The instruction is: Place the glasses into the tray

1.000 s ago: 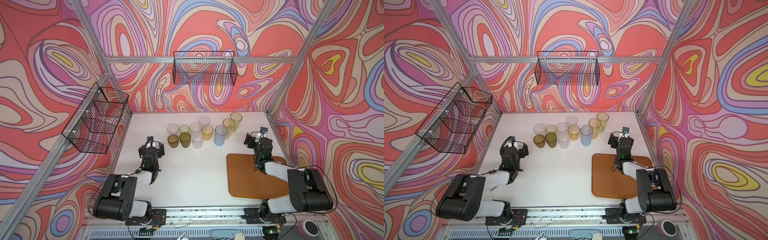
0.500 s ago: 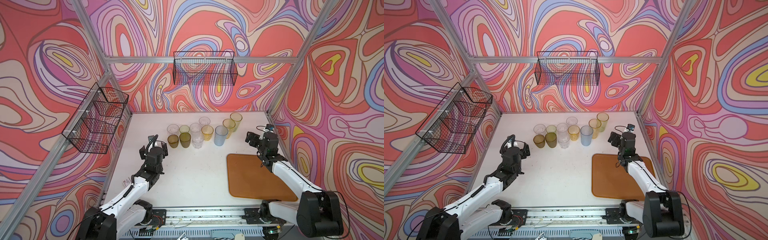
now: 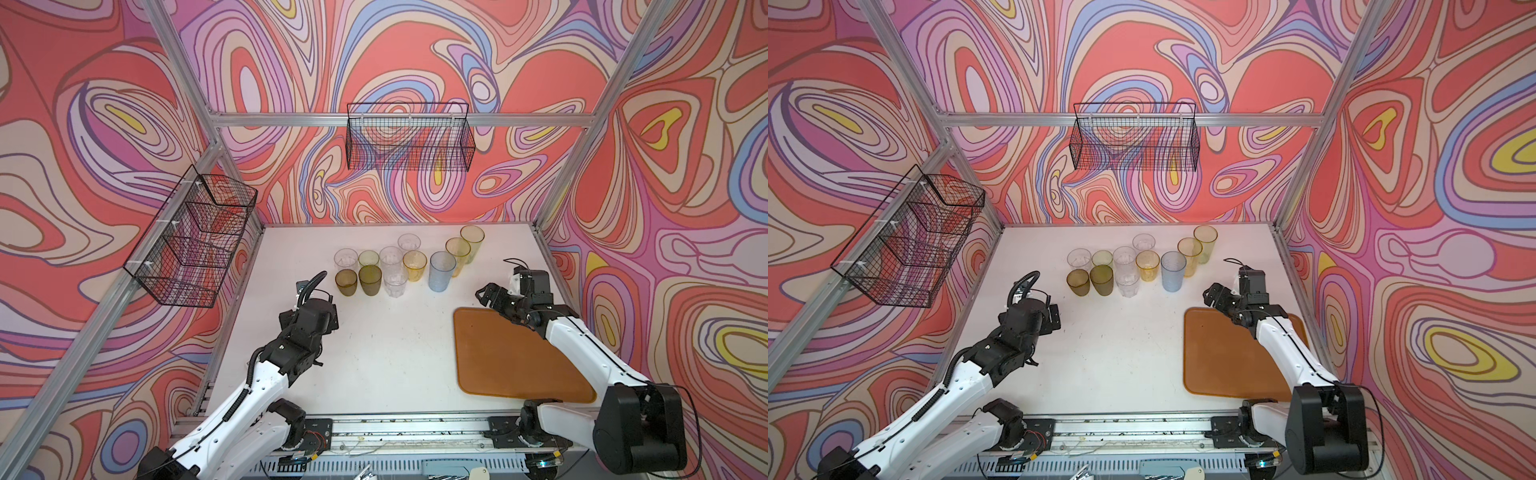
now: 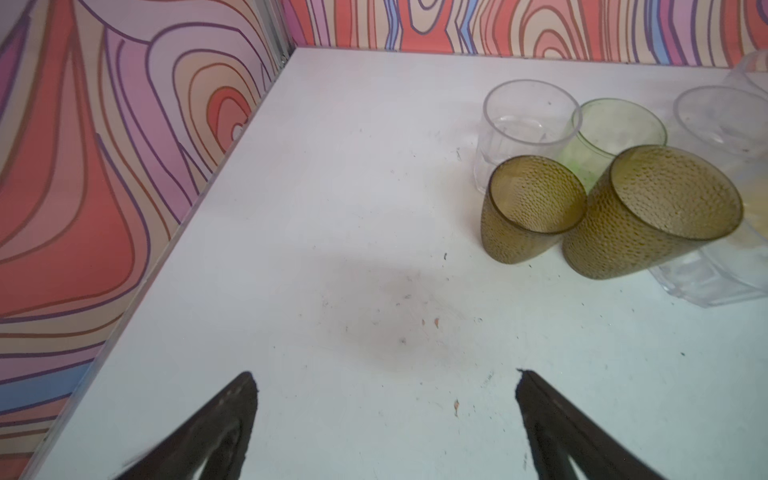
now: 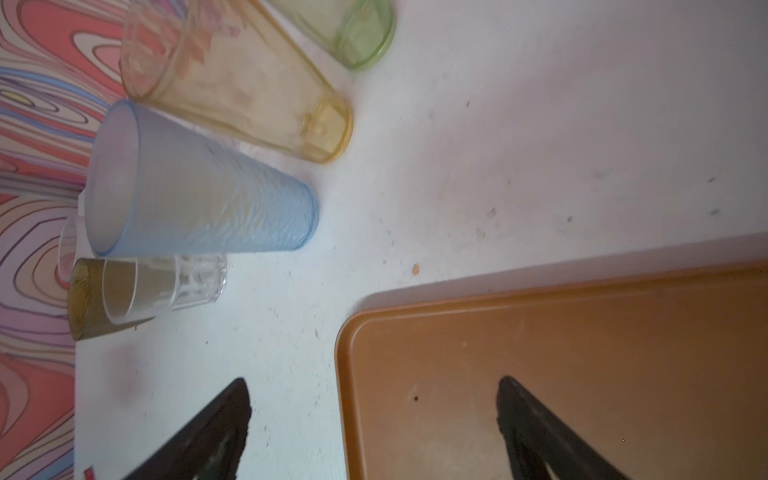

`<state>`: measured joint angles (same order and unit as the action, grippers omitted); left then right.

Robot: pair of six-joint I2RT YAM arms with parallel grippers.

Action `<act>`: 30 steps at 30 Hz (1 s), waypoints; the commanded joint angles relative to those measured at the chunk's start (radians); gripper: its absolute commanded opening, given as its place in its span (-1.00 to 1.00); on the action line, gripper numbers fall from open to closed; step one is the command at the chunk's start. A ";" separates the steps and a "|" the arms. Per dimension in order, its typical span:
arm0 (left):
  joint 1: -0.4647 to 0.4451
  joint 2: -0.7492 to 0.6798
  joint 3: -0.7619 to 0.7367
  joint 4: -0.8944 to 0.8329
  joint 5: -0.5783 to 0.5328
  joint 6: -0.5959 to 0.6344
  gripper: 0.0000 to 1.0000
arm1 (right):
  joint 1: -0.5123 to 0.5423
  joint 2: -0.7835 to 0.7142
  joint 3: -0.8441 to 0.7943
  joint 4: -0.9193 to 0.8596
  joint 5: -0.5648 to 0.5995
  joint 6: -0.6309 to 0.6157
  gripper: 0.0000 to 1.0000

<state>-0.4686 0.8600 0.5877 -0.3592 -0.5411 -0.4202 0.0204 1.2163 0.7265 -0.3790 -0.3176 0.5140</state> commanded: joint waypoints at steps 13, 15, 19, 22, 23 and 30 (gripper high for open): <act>-0.008 0.020 0.057 -0.076 0.257 -0.084 1.00 | 0.234 0.016 -0.070 -0.093 -0.100 0.163 0.69; -0.007 0.015 0.048 -0.074 0.266 -0.083 1.00 | 0.265 0.029 -0.078 -0.085 -0.094 0.184 0.64; -0.007 0.005 0.023 -0.064 0.280 -0.086 1.00 | 0.292 0.049 -0.100 -0.072 -0.066 0.209 0.57; -0.008 0.004 0.012 -0.060 0.286 -0.086 1.00 | 0.306 0.062 -0.122 -0.034 -0.082 0.238 0.49; -0.007 0.004 0.009 -0.058 0.287 -0.086 1.00 | 0.313 0.070 -0.124 -0.024 -0.083 0.246 0.47; -0.007 0.010 -0.008 -0.029 0.294 -0.079 1.00 | 0.396 0.159 -0.113 0.012 -0.062 0.289 0.28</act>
<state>-0.4725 0.8730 0.5961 -0.3996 -0.2573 -0.4873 0.3885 1.3422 0.6132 -0.4000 -0.4038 0.7704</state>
